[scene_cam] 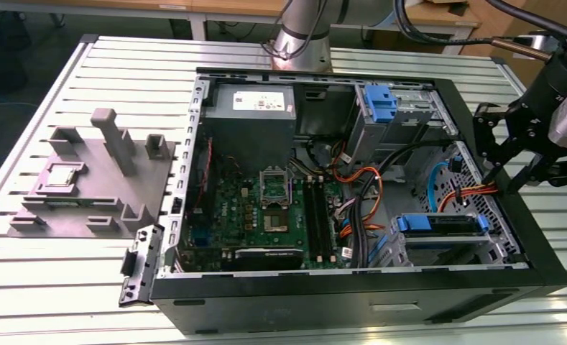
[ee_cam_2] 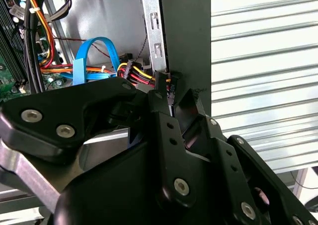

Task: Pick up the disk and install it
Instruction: 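Insert the first disk wire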

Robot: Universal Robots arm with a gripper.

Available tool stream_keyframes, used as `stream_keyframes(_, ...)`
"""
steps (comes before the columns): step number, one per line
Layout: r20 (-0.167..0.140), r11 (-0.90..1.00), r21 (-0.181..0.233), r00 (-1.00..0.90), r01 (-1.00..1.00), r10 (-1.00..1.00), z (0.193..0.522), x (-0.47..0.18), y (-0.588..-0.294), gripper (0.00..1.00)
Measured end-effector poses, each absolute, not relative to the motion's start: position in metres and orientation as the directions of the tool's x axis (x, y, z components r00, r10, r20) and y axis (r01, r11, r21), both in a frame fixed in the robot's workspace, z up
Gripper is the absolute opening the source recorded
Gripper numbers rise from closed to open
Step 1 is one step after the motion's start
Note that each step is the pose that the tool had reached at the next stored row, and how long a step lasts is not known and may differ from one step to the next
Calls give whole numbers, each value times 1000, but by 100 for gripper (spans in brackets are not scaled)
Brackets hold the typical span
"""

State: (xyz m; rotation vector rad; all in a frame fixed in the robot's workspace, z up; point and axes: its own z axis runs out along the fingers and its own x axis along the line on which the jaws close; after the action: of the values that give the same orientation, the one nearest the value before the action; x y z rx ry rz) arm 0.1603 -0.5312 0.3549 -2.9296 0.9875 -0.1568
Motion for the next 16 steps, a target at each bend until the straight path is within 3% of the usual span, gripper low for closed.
stream_keyframes(11,83,-889,-72,885,-453,-458,353,160,-531,36)
stream_keyframes(16,94,-909,-51,904,-414,-417,352,160,-531,36)
